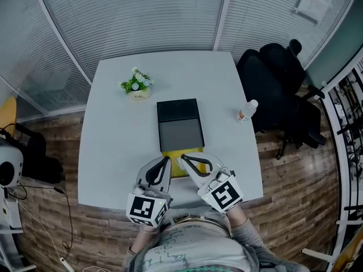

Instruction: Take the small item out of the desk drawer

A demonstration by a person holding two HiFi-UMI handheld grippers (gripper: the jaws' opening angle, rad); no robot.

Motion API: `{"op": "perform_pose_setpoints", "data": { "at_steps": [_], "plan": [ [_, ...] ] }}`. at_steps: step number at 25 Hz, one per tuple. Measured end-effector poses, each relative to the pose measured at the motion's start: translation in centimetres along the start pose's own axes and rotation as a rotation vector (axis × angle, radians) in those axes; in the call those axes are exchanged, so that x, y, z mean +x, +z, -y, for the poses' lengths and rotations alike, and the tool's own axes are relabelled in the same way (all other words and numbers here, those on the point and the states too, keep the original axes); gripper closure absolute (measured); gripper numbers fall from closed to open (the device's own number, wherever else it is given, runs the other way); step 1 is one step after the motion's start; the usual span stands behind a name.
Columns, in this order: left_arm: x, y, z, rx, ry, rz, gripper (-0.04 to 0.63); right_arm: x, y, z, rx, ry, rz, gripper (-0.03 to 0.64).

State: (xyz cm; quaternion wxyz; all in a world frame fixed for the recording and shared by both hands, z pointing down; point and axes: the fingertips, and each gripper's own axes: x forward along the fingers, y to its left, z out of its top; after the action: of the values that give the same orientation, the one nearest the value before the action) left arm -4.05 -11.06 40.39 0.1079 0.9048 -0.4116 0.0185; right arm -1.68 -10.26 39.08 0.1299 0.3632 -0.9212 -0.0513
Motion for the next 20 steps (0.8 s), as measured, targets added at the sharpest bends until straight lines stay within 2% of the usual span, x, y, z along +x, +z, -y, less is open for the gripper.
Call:
{"op": "perform_pose_setpoints", "data": {
  "at_steps": [10, 20],
  "plan": [
    [-0.7, -0.5, -0.2, -0.017, 0.010, -0.012, 0.598, -0.4, -6.1, 0.8, -0.132, 0.020, -0.187, 0.614],
    [-2.2, -1.5, -1.0, -0.058, 0.035, -0.036, 0.598, 0.8, -13.0, 0.3, -0.115, 0.093, -0.343, 0.614]
  ]
}}
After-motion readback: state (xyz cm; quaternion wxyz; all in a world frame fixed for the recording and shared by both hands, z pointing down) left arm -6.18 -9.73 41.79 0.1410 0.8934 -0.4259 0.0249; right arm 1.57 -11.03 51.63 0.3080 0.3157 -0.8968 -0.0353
